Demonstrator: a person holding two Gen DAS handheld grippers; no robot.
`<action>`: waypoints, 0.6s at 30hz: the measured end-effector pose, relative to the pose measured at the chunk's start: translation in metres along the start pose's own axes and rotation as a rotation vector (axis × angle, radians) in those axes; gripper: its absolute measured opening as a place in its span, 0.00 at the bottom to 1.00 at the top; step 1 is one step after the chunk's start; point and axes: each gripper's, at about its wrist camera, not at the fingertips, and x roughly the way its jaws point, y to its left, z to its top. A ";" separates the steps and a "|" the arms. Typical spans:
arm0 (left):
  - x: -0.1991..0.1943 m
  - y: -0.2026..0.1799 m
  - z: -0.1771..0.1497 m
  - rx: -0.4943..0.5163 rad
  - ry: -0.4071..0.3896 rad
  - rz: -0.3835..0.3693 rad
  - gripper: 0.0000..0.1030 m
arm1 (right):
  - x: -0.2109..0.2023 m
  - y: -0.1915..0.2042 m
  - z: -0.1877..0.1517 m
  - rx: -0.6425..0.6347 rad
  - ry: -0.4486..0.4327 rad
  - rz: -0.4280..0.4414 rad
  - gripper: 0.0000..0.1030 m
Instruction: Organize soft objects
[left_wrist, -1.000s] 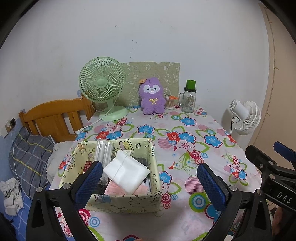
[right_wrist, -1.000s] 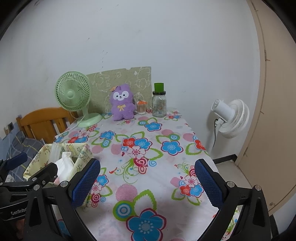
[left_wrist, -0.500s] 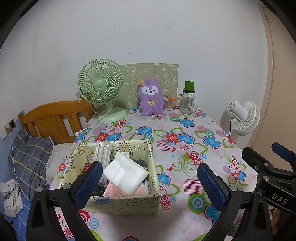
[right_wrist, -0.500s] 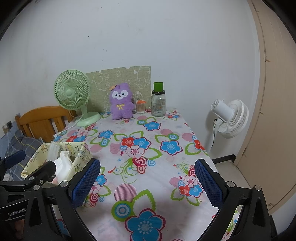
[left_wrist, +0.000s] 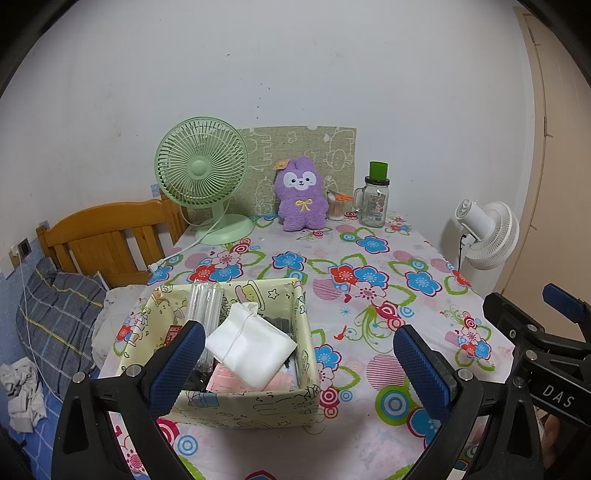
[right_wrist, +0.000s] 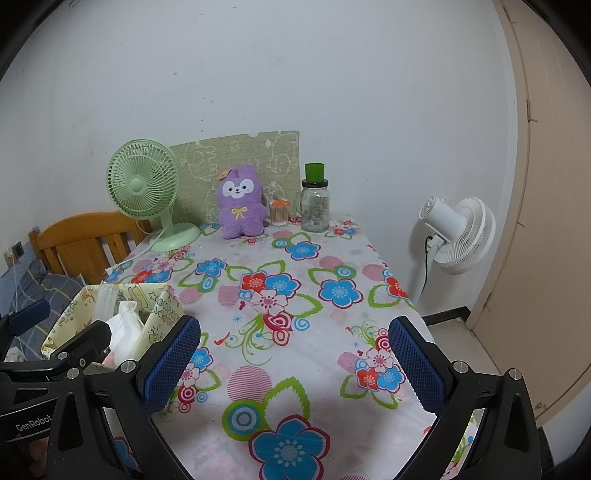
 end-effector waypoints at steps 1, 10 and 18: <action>0.000 0.000 0.000 -0.001 0.000 0.000 1.00 | 0.000 0.000 0.000 0.000 -0.001 0.000 1.00; 0.000 -0.001 0.001 -0.003 -0.005 -0.003 1.00 | -0.001 0.001 0.000 -0.001 -0.005 -0.005 1.00; -0.001 -0.001 0.001 -0.005 -0.005 -0.003 1.00 | -0.001 0.001 0.000 -0.002 -0.005 -0.005 1.00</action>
